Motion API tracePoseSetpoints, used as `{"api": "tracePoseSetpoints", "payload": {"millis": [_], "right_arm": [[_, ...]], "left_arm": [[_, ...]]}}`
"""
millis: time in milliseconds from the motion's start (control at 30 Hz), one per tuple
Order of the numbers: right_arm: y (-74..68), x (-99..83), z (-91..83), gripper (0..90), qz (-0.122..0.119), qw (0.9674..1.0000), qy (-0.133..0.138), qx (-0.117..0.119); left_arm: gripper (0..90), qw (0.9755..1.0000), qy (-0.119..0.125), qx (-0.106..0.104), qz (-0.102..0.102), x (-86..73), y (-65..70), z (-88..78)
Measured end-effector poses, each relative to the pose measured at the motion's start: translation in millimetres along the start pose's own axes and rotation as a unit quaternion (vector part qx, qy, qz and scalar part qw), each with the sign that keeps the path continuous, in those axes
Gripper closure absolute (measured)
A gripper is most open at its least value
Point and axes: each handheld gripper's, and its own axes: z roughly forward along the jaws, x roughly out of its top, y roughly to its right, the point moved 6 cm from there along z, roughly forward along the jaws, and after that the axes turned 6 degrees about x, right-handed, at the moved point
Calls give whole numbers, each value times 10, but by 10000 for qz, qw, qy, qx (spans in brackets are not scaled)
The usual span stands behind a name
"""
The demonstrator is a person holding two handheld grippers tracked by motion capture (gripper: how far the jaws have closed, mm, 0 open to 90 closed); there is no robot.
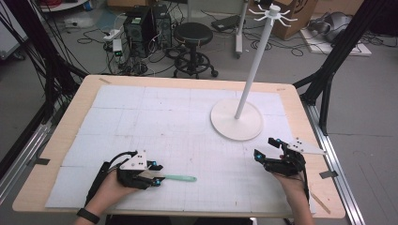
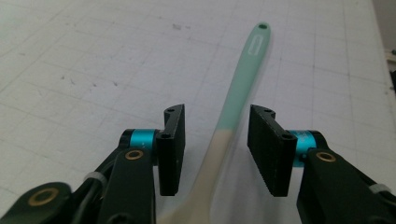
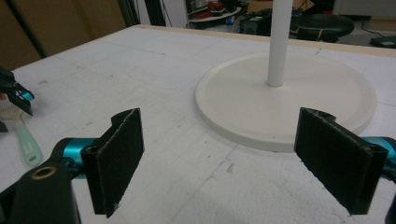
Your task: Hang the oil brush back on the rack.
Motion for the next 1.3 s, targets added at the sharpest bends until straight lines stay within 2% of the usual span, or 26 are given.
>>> {"api": "tracePoseSetpoints", "payload": {"millis": [300, 400, 500, 867, 1133, 1300], "right_arm": [[-4, 6, -14, 150, 32, 10000, 26, 20], [-4, 6, -21, 150, 70, 10000, 26, 16], [1, 8, -15, 152, 62, 10000, 36, 10], [-15, 28, -10, 156, 49, 9999, 103, 21], [2, 23, -29, 156, 104, 9999, 110, 5], [4, 21, -26, 157, 102, 9999, 106, 4]], "left_arm": [[710, 9999, -18, -58, -131, -5, -24, -8], [767, 9999, -26, -88, -56, -6, -11, -6], [776, 10000, -34, -35, -56, -4, 1, -5], [814, 9999, -57, -84, -52, 4, 5, -12], [825, 9998, -36, -140, -159, 7, -10, -13], [825, 9995, 153, -92, -258, 40, -39, -58]]}}
